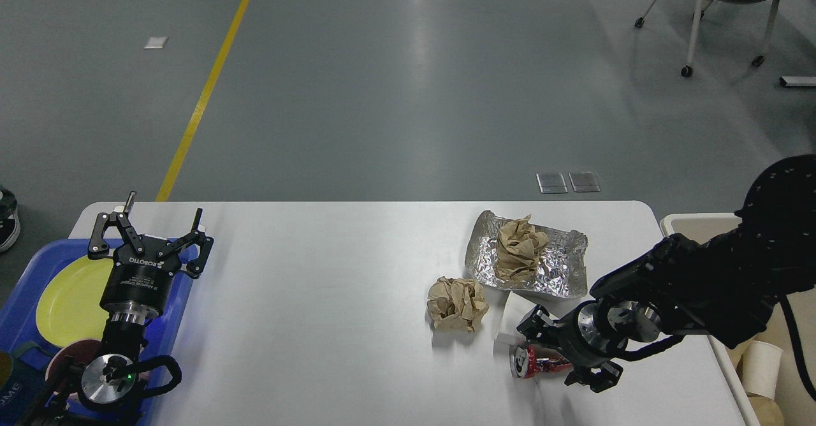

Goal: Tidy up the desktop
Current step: 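Grasp the red soda can with the right gripper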

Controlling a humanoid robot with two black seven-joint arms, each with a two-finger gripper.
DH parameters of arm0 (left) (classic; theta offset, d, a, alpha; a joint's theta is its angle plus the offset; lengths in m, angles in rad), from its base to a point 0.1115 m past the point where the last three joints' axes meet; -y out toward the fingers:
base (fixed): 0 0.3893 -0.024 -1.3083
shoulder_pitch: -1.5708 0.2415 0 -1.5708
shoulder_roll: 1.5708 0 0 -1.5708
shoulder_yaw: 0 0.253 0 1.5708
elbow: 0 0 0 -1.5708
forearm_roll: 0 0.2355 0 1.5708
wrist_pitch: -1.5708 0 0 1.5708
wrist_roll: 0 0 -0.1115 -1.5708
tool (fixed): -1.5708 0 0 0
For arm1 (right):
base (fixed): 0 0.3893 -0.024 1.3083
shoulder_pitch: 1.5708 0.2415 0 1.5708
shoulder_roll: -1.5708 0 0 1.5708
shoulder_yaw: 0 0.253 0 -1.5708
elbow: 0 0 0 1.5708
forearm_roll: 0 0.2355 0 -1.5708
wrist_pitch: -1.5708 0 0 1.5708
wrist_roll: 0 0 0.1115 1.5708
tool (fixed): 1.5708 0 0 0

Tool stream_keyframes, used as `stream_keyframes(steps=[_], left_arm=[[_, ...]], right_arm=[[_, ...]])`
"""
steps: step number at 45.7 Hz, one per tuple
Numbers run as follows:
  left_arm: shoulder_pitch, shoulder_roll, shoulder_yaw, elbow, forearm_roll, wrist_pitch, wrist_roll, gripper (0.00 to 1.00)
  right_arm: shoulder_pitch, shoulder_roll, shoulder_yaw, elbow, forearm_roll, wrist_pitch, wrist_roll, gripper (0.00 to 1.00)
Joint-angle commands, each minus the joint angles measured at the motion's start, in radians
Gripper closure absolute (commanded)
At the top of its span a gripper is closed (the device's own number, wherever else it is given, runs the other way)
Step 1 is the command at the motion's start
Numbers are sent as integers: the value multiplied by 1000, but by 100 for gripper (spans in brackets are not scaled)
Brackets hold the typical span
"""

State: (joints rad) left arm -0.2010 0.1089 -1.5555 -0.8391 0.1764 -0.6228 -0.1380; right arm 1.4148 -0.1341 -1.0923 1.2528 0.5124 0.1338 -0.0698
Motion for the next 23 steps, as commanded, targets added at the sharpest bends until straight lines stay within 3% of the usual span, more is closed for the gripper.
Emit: stream_keyframes(steps=[1, 23], left_arm=[[0, 0, 0, 0, 0, 0, 0, 4], [0, 0, 0, 0, 0, 0, 0, 4]], right_arm=[[-5, -1, -4, -4, 34, -16, -2, 22], [-51, 7, -1, -29, 72, -40, -2, 24]])
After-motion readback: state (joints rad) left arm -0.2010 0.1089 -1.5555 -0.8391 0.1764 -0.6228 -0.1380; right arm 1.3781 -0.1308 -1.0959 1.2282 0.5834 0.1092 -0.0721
